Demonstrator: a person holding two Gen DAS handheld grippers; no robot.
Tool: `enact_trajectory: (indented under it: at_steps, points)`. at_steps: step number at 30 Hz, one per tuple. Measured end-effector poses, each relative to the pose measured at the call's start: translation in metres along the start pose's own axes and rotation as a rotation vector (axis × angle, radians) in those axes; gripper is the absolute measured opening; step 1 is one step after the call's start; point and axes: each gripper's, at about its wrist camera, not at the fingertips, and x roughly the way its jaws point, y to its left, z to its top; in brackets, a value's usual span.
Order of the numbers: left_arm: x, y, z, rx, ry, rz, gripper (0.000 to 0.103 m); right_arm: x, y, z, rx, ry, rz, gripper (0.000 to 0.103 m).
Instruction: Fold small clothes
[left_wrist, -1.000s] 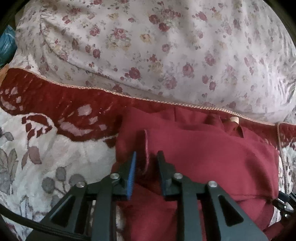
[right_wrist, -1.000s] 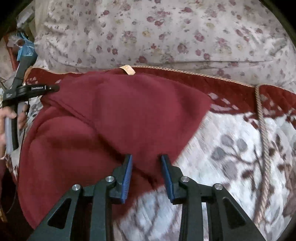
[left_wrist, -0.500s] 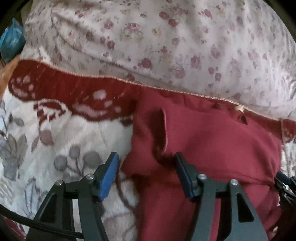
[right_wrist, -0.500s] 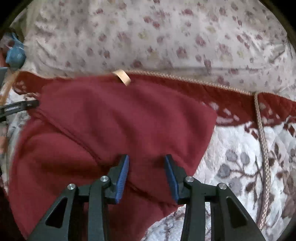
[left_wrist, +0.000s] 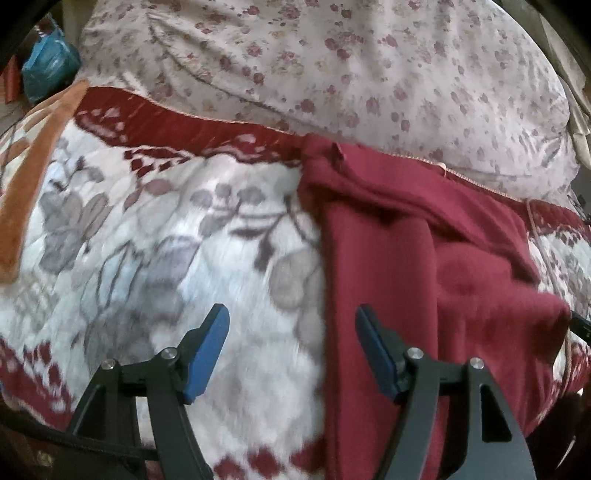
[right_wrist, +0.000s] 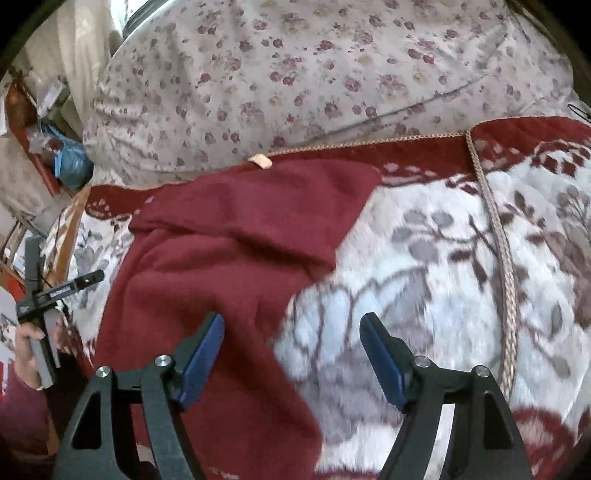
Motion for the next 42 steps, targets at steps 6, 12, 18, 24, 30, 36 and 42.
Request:
enact_trajectory:
  at_steps: [6,12,18,24,30,36,42]
  points:
    - [-0.021,-0.003,-0.03,-0.003,-0.017,0.017,0.07,0.003,0.025,-0.027,-0.053,0.022,-0.012,0.08]
    - [-0.034,-0.006,-0.048,-0.008,-0.016,0.01,0.07,0.001,0.038,-0.039,-0.078,0.02,-0.013,0.081]
    - [-0.043,-0.014,-0.06,0.003,-0.014,0.001,0.07,-0.006,0.036,-0.05,-0.064,0.027,-0.004,0.084]
    - [-0.048,-0.027,-0.071,0.036,-0.007,0.004,0.07,-0.011,0.035,-0.061,-0.06,0.026,-0.012,0.085]
    - [-0.053,-0.026,-0.084,-0.015,0.023,-0.056,0.071,-0.015,0.031,-0.067,-0.048,0.016,-0.023,0.086]
    - [-0.052,-0.032,-0.106,0.02,0.059,-0.073,0.074,-0.018,0.013,-0.072,-0.017,0.01,-0.024,0.091]
    - [-0.035,-0.04,-0.124,0.045,0.12,-0.086,0.074,-0.008,0.006,-0.081,-0.014,0.039,0.001,0.091]
